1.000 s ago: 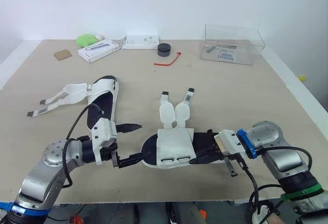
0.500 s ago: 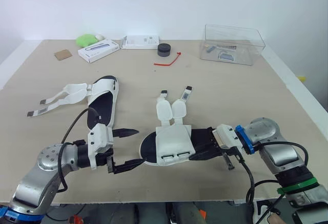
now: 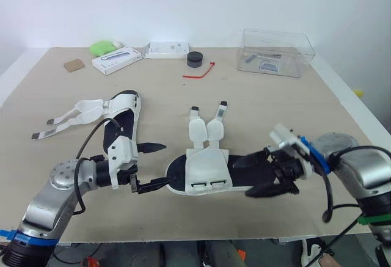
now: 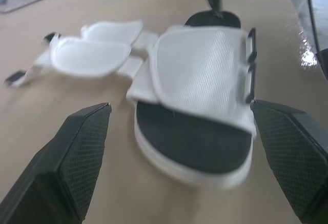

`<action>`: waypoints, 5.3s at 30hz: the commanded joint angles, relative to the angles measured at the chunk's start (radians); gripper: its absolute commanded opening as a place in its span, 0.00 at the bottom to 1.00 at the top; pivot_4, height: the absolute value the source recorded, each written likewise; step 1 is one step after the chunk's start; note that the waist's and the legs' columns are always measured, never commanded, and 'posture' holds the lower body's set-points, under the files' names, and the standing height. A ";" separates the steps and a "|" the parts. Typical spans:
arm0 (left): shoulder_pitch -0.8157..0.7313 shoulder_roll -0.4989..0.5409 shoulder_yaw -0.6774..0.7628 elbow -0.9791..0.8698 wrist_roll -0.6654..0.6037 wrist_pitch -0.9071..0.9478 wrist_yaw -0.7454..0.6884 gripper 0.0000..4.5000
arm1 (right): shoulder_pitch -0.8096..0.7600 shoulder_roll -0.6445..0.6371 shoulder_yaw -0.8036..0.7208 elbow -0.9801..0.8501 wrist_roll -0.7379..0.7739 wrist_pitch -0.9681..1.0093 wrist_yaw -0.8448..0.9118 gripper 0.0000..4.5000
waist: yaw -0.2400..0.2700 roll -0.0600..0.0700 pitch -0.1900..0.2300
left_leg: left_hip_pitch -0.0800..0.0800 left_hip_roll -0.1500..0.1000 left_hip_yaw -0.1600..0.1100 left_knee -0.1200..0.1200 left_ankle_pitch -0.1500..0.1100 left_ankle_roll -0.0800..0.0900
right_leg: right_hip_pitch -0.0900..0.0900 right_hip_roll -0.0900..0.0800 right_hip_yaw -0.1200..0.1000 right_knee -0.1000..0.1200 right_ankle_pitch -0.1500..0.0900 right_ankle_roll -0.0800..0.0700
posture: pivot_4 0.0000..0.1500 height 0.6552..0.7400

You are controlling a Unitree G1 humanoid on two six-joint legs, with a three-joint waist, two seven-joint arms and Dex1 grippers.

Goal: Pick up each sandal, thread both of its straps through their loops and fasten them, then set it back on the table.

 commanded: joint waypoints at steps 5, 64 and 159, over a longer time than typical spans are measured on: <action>-0.059 0.039 -0.067 0.092 0.085 -0.083 -0.118 0.42 | -0.293 0.243 -0.108 0.227 0.009 0.410 -0.474 0.99 | 0.000 0.000 0.000 | 0.000 0.002 0.000 0.000 0.001 0.000 | -0.001 0.008 0.003 0.000 0.002 -0.004 | 1.00 1.00; -0.085 0.004 -0.147 0.106 0.160 -0.120 -0.143 0.00 | -0.779 0.535 -0.373 1.262 -0.251 0.192 -0.666 0.59 | -0.003 0.000 0.000 | -0.019 -0.003 0.002 0.001 0.000 0.001 | -0.016 0.001 0.005 0.000 0.007 -0.003 | 1.00 1.00; -0.288 -0.121 -0.190 0.350 0.268 -0.095 -0.081 0.00 | 0.177 -0.045 0.091 -0.371 0.331 0.182 -0.663 0.82 | 0.004 -0.003 0.000 | -0.001 -0.001 0.012 0.002 0.001 0.001 | -0.002 0.002 0.014 -0.001 0.005 0.010 | 1.00 1.00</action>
